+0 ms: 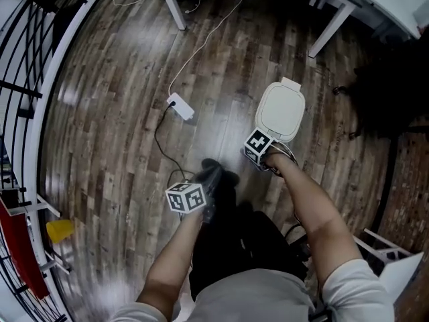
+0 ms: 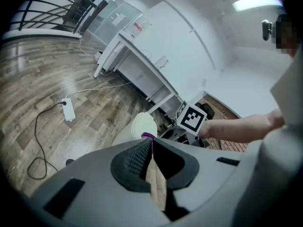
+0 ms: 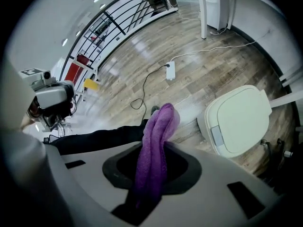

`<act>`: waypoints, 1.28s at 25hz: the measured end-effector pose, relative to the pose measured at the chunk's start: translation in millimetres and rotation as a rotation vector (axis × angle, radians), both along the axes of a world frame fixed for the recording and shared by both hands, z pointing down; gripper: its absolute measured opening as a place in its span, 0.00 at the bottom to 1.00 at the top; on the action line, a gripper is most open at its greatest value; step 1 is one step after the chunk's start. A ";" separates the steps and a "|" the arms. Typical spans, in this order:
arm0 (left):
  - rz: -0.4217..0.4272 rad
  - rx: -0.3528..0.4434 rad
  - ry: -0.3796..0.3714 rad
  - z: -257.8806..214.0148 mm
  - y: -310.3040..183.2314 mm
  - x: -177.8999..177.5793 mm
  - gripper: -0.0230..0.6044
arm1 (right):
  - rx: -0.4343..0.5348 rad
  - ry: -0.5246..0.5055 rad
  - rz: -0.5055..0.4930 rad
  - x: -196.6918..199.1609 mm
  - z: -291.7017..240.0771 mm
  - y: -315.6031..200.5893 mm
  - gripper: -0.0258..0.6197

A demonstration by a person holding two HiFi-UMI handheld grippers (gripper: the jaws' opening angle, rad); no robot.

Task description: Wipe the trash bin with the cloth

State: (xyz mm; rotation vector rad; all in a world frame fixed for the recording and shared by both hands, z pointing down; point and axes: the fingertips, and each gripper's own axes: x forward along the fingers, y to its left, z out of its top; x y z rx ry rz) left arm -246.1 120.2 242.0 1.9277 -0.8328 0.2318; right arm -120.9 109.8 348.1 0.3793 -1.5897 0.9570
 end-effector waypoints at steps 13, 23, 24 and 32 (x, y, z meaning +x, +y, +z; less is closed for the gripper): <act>0.064 0.065 -0.006 -125.0 47.9 4.6 0.05 | 0.175 -0.075 0.170 42.0 -124.0 41.9 0.18; 0.221 0.085 0.039 -166.5 49.9 -10.0 0.05 | 0.268 -0.040 0.366 73.2 -178.1 57.1 0.18; 0.242 0.088 0.043 -168.7 49.1 -10.2 0.05 | 0.278 -0.037 0.390 76.7 -183.6 59.8 0.18; 0.372 0.151 0.079 -203.0 44.0 -15.6 0.05 | 0.399 -0.030 0.558 87.9 -233.9 91.1 0.18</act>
